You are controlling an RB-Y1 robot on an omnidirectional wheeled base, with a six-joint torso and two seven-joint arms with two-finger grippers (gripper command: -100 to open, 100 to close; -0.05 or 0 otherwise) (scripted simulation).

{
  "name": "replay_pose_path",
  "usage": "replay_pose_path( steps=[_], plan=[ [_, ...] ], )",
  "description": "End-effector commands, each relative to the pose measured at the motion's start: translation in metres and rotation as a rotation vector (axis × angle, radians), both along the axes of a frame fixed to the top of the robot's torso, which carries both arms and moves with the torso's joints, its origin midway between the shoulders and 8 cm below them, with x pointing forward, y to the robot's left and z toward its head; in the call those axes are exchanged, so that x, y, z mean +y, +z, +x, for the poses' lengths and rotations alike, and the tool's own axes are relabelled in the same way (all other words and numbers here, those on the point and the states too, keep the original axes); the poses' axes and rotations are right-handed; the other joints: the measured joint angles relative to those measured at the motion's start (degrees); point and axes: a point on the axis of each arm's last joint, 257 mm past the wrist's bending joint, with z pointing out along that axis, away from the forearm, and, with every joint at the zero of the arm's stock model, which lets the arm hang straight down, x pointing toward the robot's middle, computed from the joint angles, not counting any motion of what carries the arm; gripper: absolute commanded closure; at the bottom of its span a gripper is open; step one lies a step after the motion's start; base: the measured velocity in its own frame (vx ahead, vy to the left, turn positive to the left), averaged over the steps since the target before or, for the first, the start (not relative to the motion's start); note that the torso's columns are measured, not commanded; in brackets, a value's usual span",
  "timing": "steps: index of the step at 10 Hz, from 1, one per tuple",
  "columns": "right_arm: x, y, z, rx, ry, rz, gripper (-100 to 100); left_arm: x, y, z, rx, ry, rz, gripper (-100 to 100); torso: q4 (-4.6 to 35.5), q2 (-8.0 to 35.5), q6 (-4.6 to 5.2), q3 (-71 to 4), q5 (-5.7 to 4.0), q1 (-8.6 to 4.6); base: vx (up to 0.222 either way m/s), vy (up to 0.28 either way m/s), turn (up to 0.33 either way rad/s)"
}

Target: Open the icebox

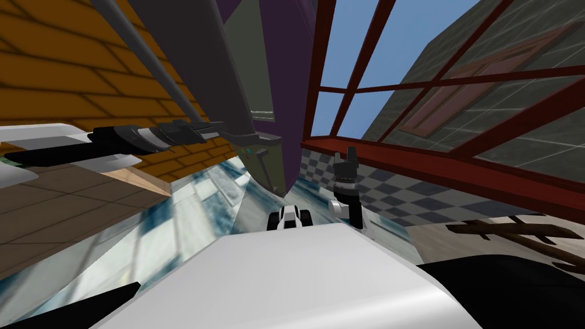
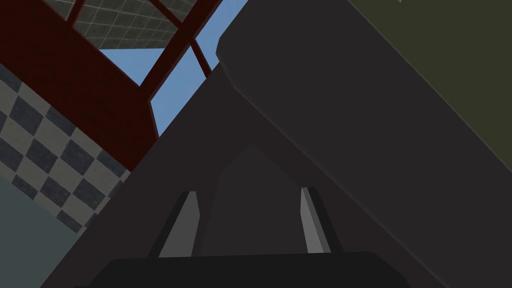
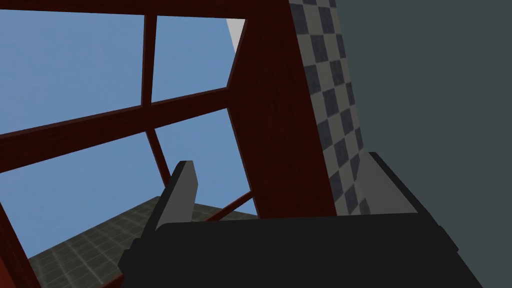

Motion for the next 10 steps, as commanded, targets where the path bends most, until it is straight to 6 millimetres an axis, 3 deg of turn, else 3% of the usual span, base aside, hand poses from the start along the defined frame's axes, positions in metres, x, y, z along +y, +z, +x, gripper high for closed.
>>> replay_pose_path(
  steps=[1, 10],
  plan=[
    [0.000, 0.000, 0.000, 0.000, 0.000, 0.000, 0, 0.002, 0.019, -0.010, -0.033, -0.038, -0.004, 100, 0.1, 0.1, -0.21, 0.0, -0.02, 0.36, -0.015, 0.119, 0.069],
    [0.000, 0.000, 0.000, 0.000, 0.000, 0.000, 0, 0.001, 0.014, -0.049, -0.014, -0.206, 0.005, 100, 0.0, 0.3, -0.07, 0.2, 0.01, 0.06, -0.014, 0.132, 0.075]
  ],
)
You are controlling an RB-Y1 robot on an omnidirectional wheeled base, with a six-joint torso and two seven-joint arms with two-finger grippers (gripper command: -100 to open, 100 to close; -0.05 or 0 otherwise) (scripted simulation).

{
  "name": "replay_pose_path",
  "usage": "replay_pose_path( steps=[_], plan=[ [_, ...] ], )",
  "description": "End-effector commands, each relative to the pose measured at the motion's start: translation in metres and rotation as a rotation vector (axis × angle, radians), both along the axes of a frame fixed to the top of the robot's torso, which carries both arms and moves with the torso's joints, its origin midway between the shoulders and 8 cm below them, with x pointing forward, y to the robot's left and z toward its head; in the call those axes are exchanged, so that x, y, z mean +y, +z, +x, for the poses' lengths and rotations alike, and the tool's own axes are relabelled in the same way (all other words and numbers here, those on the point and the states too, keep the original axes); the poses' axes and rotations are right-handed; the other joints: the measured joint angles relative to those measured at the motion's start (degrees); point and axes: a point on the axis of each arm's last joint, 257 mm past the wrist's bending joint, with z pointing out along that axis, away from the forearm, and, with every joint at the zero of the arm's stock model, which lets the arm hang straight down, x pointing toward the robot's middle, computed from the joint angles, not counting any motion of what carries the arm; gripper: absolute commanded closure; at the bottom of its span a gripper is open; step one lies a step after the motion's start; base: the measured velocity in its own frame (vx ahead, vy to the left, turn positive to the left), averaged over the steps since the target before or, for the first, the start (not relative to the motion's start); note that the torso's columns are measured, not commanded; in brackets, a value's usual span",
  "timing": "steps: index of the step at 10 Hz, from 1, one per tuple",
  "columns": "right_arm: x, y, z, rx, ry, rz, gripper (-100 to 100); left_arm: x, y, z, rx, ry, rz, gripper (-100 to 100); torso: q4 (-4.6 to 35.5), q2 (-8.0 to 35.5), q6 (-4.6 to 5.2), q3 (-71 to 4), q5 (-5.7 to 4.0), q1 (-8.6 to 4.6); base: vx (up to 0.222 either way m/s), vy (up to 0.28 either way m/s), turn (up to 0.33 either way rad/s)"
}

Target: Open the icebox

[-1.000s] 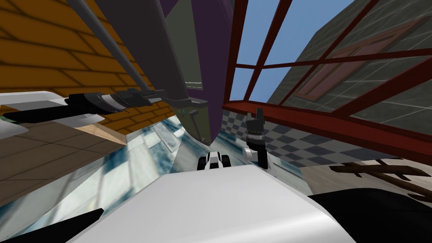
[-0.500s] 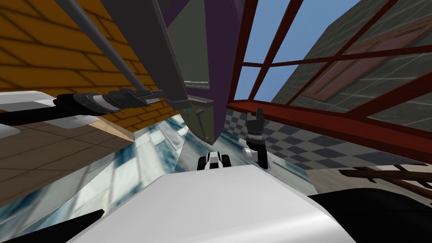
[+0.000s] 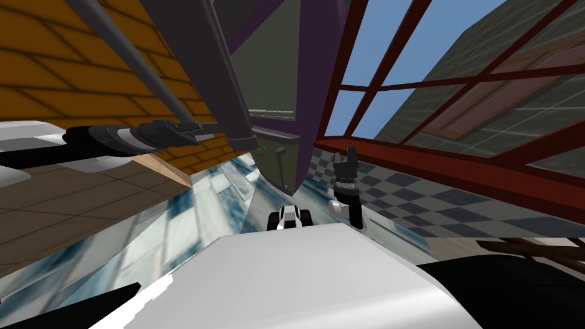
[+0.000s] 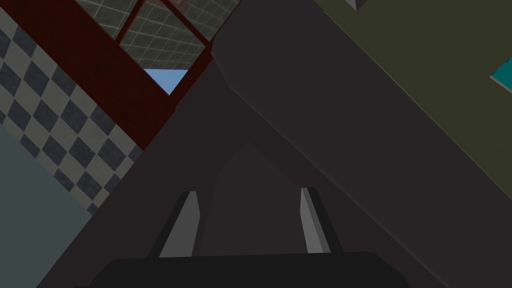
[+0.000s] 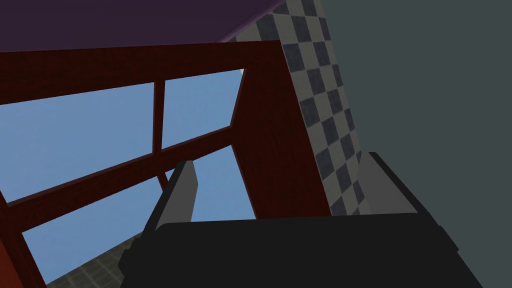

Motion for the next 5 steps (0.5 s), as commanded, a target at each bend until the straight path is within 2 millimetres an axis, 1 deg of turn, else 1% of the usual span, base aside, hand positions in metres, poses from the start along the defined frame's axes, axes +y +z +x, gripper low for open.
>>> replay_pose_path(
  steps=[1, 2, 3, 4, 5],
  plan=[
    [0.000, 0.000, 0.000, 0.000, 0.000, 0.000, 0, 0.004, 0.010, -0.013, -0.015, -0.043, 0.001, 100, 0.0, 0.1, -0.07, 0.1, 0.03, -0.01, -0.014, 0.163, 0.044],
    [0.000, 0.000, 0.000, 0.000, 0.000, 0.000, 0, 0.002, 0.010, -0.017, -0.015, -0.064, 0.002, 100, -0.1, 0.2, -0.09, 0.2, 0.06, -0.22, 0.029, 0.067, 0.006],
    [0.000, 0.000, 0.000, 0.000, 0.000, 0.000, 0, 0.006, 0.007, -0.022, -0.004, -0.076, 0.005, 100, -0.2, 0.1, -0.01, 0.3, 0.03, -0.56, 0.026, 0.105, 0.115],
    [0.000, 0.000, 0.000, 0.000, 0.000, 0.000, 0, 0.003, 0.006, -0.030, -0.003, -0.109, 0.008, 100, -0.1, 0.2, -0.12, 0.3, 0.07, -0.28, 0.017, 0.109, 0.055],
    [0.000, 0.000, 0.000, 0.000, 0.000, 0.000, 0, 0.004, 0.003, -0.027, 0.005, -0.093, 0.008, 100, -0.1, 0.4, -0.13, 0.4, 0.17, -0.16, 0.005, 0.042, 0.015]
  ],
)
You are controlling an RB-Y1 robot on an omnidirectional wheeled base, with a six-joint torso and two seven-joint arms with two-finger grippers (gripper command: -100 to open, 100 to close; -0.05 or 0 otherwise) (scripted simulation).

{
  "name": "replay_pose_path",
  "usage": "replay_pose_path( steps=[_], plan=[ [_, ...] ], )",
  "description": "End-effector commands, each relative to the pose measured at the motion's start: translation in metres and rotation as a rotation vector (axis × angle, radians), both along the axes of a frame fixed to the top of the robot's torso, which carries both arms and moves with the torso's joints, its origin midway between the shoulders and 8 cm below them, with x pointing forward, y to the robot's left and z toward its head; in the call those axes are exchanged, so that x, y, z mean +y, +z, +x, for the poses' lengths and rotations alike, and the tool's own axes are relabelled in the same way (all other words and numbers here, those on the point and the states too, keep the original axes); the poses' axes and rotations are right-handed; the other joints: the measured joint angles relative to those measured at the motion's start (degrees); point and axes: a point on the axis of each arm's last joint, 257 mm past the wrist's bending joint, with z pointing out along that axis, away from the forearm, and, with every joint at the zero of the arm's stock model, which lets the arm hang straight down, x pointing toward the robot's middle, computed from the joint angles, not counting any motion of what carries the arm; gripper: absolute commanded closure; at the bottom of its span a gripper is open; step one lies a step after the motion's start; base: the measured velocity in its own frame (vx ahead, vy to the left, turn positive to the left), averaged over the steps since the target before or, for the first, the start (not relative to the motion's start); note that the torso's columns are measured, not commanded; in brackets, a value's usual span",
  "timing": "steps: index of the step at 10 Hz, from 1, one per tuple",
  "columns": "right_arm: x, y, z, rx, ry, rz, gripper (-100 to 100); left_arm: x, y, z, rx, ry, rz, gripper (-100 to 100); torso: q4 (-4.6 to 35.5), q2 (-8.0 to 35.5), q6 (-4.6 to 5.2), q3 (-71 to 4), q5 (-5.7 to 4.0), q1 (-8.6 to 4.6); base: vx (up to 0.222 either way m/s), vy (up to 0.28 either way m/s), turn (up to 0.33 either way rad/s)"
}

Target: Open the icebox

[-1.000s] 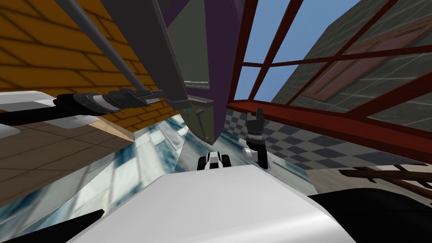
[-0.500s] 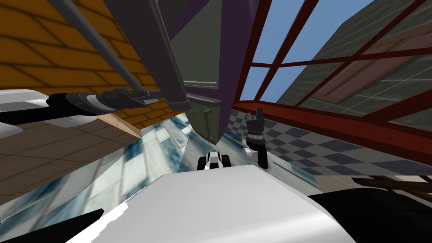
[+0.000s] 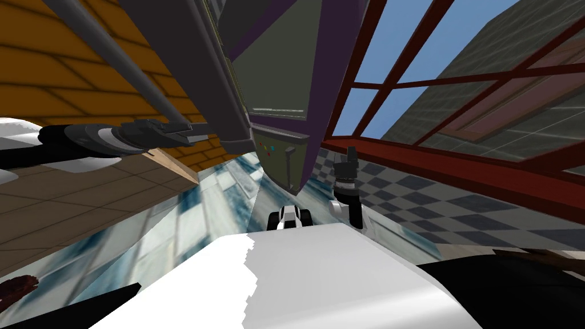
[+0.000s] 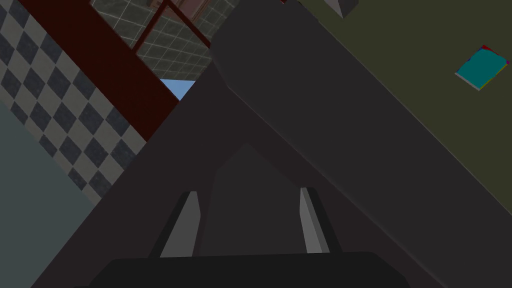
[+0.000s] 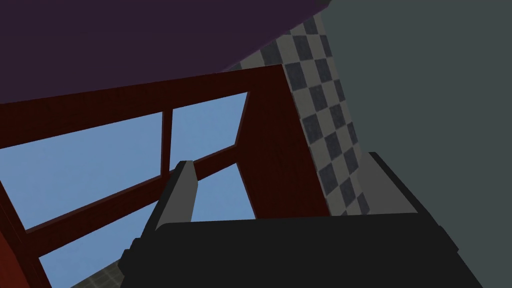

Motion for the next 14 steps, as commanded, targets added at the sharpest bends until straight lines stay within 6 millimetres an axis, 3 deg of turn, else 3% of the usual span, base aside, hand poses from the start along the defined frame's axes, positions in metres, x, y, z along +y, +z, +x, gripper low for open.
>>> replay_pose_path(
  steps=[1, 3, 7, 14],
  plan=[
    [0.000, 0.000, 0.000, 0.000, 0.000, 0.000, 0, -0.008, 0.000, -0.010, 0.000, -0.047, 0.001, 100, -0.1, 0.0, 0.01, 0.1, 0.07, -0.08, 0.010, 0.194, -0.001],
    [0.000, 0.000, 0.000, 0.000, 0.000, -0.001, 0, -0.015, 0.000, -0.018, 0.000, -0.085, 0.001, 100, 0.1, 0.1, -0.05, 0.0, 0.21, 0.85, 0.008, 0.345, -0.021],
    [0.000, 0.000, 0.000, 0.000, 0.000, 0.000, 0, -0.034, 0.001, -0.042, 0.000, -0.201, 0.000, 100, -0.2, -0.5, 0.18, -0.3, -0.06, -0.24, 0.058, 0.323, -0.005],
    [0.000, 0.000, 0.000, 0.000, 0.000, 0.000, 0, -0.057, 0.002, -0.086, -0.002, -0.395, -0.001, 100, -0.1, -0.3, 0.09, -0.2, -0.03, -0.14, 0.032, 0.342, -0.023]
  ],
)
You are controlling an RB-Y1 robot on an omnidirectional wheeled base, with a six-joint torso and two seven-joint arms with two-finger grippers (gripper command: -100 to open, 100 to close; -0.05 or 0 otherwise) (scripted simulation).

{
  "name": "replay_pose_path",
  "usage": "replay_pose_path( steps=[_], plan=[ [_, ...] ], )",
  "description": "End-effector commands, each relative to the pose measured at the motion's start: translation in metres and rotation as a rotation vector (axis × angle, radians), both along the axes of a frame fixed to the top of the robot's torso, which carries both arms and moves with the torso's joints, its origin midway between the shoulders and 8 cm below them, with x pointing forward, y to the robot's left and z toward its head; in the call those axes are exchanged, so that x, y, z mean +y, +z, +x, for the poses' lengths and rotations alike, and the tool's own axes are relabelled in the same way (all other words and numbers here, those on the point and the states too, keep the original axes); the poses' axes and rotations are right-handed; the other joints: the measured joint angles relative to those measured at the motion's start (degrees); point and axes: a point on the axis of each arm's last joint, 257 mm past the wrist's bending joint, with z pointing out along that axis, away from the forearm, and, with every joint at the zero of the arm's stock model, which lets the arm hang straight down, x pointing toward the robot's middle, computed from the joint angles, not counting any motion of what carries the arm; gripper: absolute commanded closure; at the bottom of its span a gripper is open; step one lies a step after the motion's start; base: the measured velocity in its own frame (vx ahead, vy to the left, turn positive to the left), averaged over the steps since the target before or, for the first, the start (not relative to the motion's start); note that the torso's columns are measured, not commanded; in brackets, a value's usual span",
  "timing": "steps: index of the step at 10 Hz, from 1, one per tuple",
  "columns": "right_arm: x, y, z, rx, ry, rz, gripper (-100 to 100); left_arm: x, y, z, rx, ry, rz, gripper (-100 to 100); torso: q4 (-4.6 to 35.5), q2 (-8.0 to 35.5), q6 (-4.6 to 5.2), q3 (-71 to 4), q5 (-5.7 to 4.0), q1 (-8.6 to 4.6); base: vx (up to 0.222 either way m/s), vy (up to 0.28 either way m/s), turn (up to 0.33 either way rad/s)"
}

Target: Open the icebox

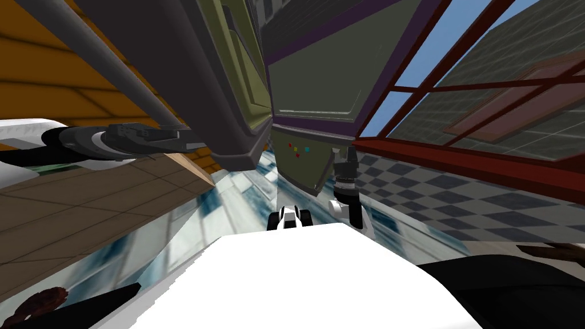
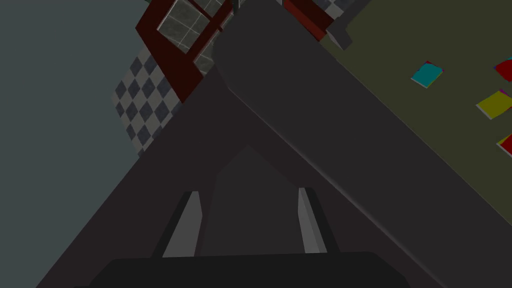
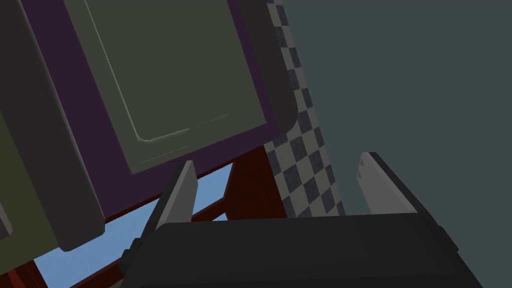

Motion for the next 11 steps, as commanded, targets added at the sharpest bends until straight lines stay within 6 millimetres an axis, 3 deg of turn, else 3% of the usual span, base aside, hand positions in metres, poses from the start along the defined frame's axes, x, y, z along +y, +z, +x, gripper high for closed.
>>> replay_pose_path(
  steps=[1, 2, 11],
  plan=[
    [0.000, 0.000, 0.000, 0.000, 0.000, 0.000, 0, -0.004, 0.000, -0.007, 0.001, -0.033, 0.000, 100, 0.1, 0.2, -0.02, 0.1, 0.05, 0.24, 0.009, 0.185, -0.005],
    [0.000, 0.000, 0.000, 0.000, 0.000, 0.000, 0, -0.011, 0.001, -0.015, -0.003, -0.072, 0.000, 100, 0.0, 0.2, -0.06, 0.2, 0.08, -0.29, 0.075, 0.218, -0.043],
    [0.000, 0.000, 0.000, 0.000, 0.000, 0.000, 0, -0.033, 0.003, -0.042, -0.005, -0.195, -0.002, 100, -0.1, -0.3, 0.16, -0.3, -0.14, -0.16, 0.079, 0.250, -0.046]
  ],
)
